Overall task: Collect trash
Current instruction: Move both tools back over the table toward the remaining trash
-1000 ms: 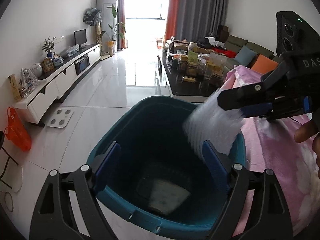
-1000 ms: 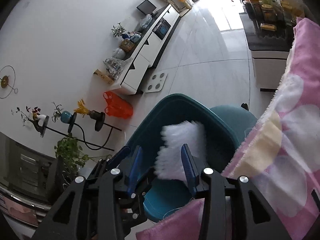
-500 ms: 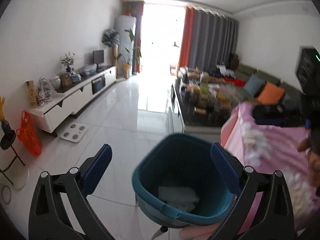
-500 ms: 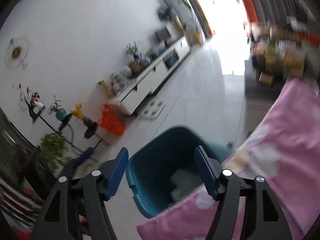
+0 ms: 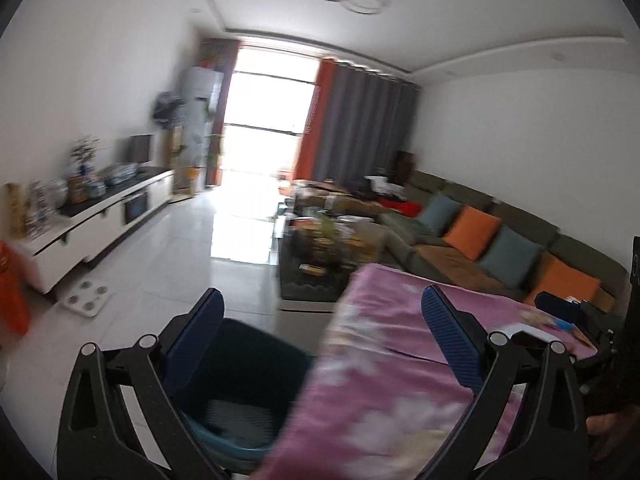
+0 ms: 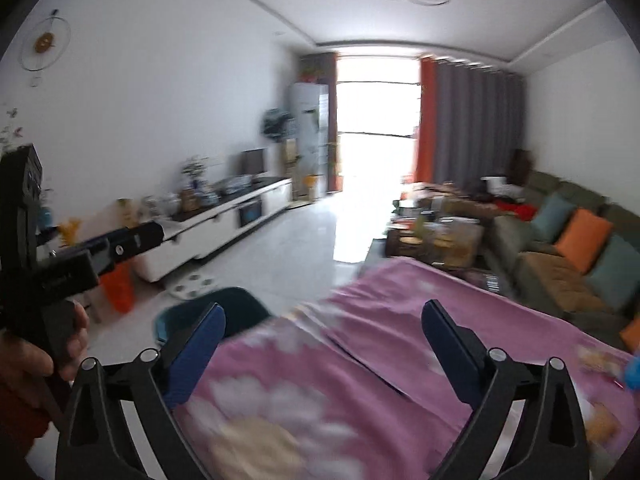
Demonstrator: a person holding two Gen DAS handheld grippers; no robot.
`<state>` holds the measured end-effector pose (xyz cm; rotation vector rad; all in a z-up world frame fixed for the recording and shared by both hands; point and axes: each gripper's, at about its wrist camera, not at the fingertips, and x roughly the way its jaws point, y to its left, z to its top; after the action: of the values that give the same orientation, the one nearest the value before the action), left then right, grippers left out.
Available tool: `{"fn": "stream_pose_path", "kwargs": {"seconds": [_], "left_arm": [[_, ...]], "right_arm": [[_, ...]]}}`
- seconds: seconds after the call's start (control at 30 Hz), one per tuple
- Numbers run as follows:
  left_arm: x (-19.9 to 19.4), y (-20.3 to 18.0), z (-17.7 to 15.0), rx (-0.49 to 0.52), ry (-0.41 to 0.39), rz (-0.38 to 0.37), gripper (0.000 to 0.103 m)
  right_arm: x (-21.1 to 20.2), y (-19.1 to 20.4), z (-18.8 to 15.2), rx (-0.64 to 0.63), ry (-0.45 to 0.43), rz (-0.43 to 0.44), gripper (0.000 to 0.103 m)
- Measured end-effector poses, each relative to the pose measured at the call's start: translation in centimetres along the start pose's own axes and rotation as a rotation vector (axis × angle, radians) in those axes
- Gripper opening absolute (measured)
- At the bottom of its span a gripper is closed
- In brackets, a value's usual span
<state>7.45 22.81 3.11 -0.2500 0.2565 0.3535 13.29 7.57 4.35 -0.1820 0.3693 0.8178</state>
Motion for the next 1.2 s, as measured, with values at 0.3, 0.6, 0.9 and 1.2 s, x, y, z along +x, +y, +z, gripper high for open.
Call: {"fn": "stream_pose_path", "kwargs": {"seconds": [0.3, 0.6, 0.9, 1.2], "left_arm": [[0.0, -11.1, -3.6, 0.073, 0.094, -0.199, 0.097], [-2.5, -18.4, -7.1, 0.228, 0.114, -0.305, 0.097], [-4.7, -21.9, -9.6, 0.279, 0.103, -0.391, 0.097], [-5.5, -22.1, -11.6, 0.304, 0.143, -0.427, 0.097]], "right_arm": [[-8.5, -5.3, -5.1, 0.043, -0.032, -0.286, 0.096], [-15.3, -7.3, -10.3, 0.103, -0.022, -0.505, 0.096], [-19.7, -8.5, -14.5, 0.208, -0.018, -0.626, 0.096], [-20.2, -8.1, -15.4, 0.237, -0.011, -0.647, 0.096]]}}
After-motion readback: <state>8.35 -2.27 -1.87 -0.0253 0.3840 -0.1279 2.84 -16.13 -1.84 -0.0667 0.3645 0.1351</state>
